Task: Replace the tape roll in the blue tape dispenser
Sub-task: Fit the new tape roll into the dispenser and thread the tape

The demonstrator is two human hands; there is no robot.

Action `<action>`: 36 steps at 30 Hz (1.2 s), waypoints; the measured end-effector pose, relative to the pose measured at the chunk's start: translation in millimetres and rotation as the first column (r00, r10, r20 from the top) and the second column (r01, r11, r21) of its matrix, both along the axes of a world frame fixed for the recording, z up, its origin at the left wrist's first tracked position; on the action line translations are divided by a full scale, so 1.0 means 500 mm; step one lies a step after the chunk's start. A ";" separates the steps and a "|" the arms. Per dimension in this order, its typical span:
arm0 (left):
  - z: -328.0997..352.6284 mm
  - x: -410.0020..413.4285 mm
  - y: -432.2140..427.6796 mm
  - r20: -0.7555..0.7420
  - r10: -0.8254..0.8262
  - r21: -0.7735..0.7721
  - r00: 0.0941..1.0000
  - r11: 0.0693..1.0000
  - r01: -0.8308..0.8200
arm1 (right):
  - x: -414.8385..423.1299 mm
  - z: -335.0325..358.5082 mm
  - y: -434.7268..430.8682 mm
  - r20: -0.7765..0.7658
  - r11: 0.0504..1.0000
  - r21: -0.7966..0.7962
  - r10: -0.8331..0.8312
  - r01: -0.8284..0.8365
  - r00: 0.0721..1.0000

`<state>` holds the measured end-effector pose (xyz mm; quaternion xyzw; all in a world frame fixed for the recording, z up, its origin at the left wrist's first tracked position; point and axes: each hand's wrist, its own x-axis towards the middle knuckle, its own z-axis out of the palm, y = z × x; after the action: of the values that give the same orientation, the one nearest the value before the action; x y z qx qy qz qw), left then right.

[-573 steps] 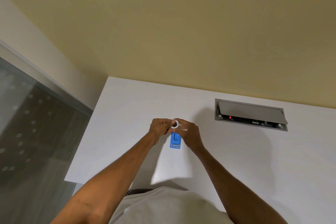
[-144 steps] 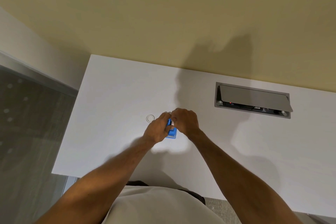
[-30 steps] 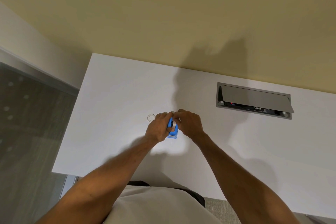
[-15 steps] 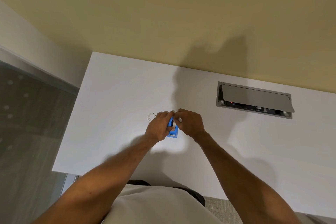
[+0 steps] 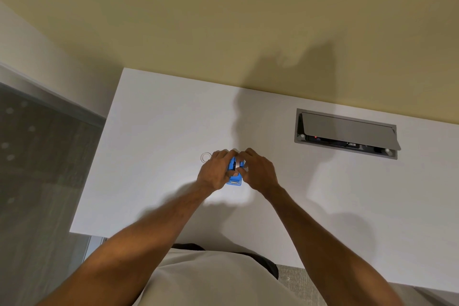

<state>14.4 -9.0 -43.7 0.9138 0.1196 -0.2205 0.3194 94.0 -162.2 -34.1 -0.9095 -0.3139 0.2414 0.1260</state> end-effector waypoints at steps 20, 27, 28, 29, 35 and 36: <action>0.003 -0.001 -0.002 -0.007 0.000 0.024 1.000 1.000 0.001 | -0.022 -0.003 -0.005 0.029 0.999 -0.004 -0.040 0.040 0.999; 0.005 0.000 -0.004 -0.008 0.009 0.004 1.000 1.000 -0.009 | -0.043 -0.002 -0.006 0.094 0.999 -0.028 -0.029 0.032 0.995; 0.006 0.000 -0.004 -0.006 0.008 0.004 1.000 1.000 -0.008 | -0.044 -0.002 -0.006 0.091 0.999 -0.023 -0.038 0.041 0.995; 0.006 0.000 -0.003 -0.005 0.008 0.005 1.000 1.000 -0.008 | -0.045 -0.003 -0.007 0.087 0.998 -0.014 -0.056 0.058 0.995; 0.006 -0.004 -0.004 -0.005 0.019 -0.002 1.000 1.000 -0.019 | -0.040 -0.005 -0.011 -0.013 0.989 0.064 -0.136 0.136 0.991; 0.007 -0.004 -0.004 -0.002 0.026 -0.013 1.000 1.000 -0.026 | -0.038 -0.006 -0.011 -0.020 0.991 0.063 -0.119 0.120 0.993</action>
<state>12.2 -11.0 -40.4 0.9099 0.1302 -0.2182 0.3279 75.0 -167.9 -36.9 -0.9203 -0.2653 0.2304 0.1718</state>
